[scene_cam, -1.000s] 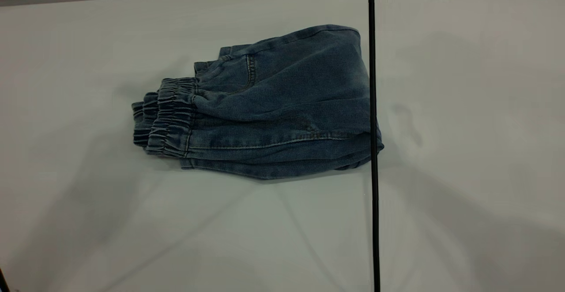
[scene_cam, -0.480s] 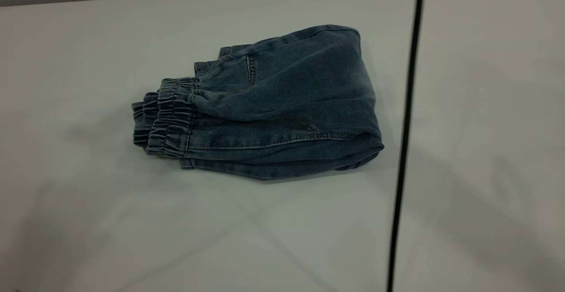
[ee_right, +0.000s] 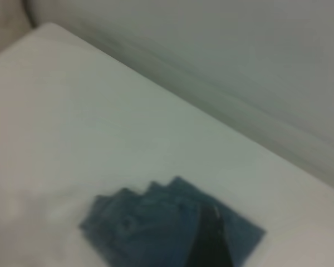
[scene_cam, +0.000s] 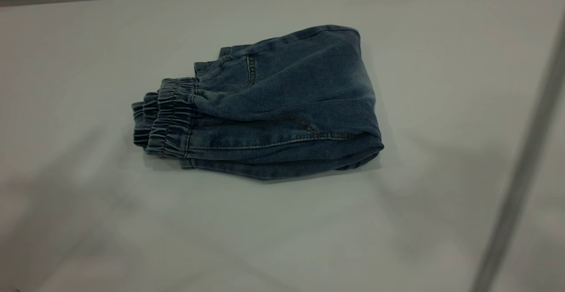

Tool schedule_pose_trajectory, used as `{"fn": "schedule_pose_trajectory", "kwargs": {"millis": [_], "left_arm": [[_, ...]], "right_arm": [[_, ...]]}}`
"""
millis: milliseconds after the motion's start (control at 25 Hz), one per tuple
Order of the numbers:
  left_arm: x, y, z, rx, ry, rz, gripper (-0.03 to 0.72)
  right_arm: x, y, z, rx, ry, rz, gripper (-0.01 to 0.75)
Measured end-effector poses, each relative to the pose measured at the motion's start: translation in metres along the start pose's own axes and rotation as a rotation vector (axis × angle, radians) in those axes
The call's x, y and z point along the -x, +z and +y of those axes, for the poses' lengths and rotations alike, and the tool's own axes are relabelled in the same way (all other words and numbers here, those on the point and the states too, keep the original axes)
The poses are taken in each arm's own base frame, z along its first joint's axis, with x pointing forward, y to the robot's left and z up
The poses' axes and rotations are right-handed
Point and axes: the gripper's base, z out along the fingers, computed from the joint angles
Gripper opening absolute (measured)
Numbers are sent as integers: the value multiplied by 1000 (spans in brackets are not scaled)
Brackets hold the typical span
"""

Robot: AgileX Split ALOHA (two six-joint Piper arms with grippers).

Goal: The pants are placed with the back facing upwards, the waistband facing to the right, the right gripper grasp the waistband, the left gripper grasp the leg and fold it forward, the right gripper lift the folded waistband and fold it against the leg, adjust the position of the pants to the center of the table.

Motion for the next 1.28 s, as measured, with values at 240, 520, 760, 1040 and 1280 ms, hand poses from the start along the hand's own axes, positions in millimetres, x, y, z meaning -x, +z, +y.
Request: {"fn": "schedule_pose_trajectory", "kwargs": {"millis": [240,520,760,1040,1280], "left_arm": [[2,-31,10,6,-64,59,359],[-11,-59,7,-85,-104,265,359],[-28,-73,-13,-293,-207,509,359],[-43,-84,-41,-527,-352,690,359],[-74,-94,-64,-611,-405,782,359]], "right_arm": [[-34,-52,6,62,0,-37,479],[-105,-90,8,62,-6,-10,479],[-175,-94,8,34,-17,22,479],[-262,-82,15,65,35,95,479],[-322,-65,20,88,91,144,479]]}}
